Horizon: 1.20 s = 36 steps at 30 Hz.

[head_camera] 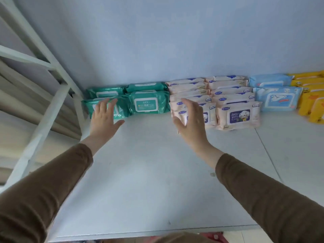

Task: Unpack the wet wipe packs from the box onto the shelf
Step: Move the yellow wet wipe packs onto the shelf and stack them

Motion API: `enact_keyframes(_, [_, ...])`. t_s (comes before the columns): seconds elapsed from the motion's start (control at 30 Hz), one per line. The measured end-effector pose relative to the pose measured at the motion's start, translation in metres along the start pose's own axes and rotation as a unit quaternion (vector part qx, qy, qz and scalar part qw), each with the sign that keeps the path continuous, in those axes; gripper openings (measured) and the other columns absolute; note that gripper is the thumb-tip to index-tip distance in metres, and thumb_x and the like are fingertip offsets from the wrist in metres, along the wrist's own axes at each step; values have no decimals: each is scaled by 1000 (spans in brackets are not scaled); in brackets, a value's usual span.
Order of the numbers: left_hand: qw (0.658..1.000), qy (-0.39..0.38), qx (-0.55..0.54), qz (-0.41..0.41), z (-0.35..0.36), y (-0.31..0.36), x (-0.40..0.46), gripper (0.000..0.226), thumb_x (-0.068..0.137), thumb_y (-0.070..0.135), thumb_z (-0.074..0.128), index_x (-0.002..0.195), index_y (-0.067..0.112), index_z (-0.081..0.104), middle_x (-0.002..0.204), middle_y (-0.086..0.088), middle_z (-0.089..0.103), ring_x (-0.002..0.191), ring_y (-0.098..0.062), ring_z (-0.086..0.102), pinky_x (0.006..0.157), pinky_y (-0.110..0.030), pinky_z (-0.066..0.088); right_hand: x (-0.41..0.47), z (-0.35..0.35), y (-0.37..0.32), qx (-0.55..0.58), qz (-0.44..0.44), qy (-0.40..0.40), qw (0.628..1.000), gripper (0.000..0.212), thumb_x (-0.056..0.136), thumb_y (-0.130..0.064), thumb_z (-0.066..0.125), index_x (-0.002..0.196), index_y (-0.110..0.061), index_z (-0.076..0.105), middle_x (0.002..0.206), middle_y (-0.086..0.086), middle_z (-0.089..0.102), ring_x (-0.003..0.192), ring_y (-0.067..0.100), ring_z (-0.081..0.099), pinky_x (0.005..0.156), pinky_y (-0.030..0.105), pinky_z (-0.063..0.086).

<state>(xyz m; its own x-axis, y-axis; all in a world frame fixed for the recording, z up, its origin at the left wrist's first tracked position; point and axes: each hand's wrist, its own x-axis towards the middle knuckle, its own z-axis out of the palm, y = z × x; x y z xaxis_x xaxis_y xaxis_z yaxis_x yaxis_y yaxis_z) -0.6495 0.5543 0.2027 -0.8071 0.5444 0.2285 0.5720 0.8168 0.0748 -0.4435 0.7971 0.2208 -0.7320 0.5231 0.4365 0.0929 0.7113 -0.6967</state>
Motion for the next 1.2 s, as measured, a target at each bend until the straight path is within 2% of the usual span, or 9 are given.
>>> enact_keyframes(0.1, [1000,-6,21,-18,-9,-32,18,91,78,37,78,150,18,26,150,-15,32,136,-39,29,110,-54,34,25,41,-28,-75,-18,-81,994,56,84,-20,68,136,-7,50,128,12,55,114,32,48,98,40,39])
enact_keyframes(0.23, [997,-45,68,8,-14,-51,42,92,79,32,77,152,27,22,153,-8,29,139,-33,24,108,-54,37,67,74,-29,-222,-27,-119,967,58,88,-31,64,140,-15,45,134,7,51,124,30,44,99,40,37])
enact_keyframes(0.37, [992,-68,93,55,-12,-52,53,76,83,23,73,149,25,36,141,-6,46,129,-30,37,102,-52,42,97,89,-17,-311,-67,-161,934,50,93,-34,60,140,-22,46,133,4,51,125,29,43,99,39,37])
enact_keyframes(0.47, [990,-65,105,73,-11,-52,58,73,81,19,75,146,23,42,134,-3,55,123,-30,45,100,-50,43,110,95,-11,-337,-82,-169,923,37,96,-27,57,133,-26,53,126,2,56,122,28,44,95,39,38])
enact_keyframes(0.6, [987,-70,121,85,-11,-52,64,73,79,20,77,145,24,44,132,-2,57,120,-30,47,97,-49,45,115,96,-9,-353,-87,-164,917,33,96,-26,55,129,-29,57,122,-1,58,119,26,47,92,38,37])
enact_keyframes(0.77, [996,-32,65,59,-12,-35,51,78,73,10,74,143,22,40,138,-5,49,127,-32,40,108,-50,37,106,74,-15,-268,-30,-153,951,42,91,-35,59,133,-29,55,130,-3,58,123,24,47,95,39,36])
enact_keyframes(0.83, [996,3,23,85,-13,-10,45,82,69,6,71,143,17,39,141,-10,44,128,-36,36,109,-50,34,92,50,-9,-242,-12,-113,963,42,90,-34,59,132,-28,55,129,-2,59,120,25,50,94,40,38])
enact_keyframes(0.97, [980,37,-58,188,-17,73,39,73,75,16,73,142,9,44,140,-14,46,126,-38,39,109,-48,36,51,-18,23,-225,21,-55,973,35,88,-28,60,123,-25,61,123,-2,61,116,25,52,94,42,40])
enact_keyframes(1.2, [931,12,-165,327,-22,258,6,59,80,22,73,134,10,53,132,-9,55,119,-33,46,100,-44,43,-39,-160,91,-264,109,-9,958,33,87,-27,61,120,-28,62,119,-3,61,108,24,53,84,36,39])
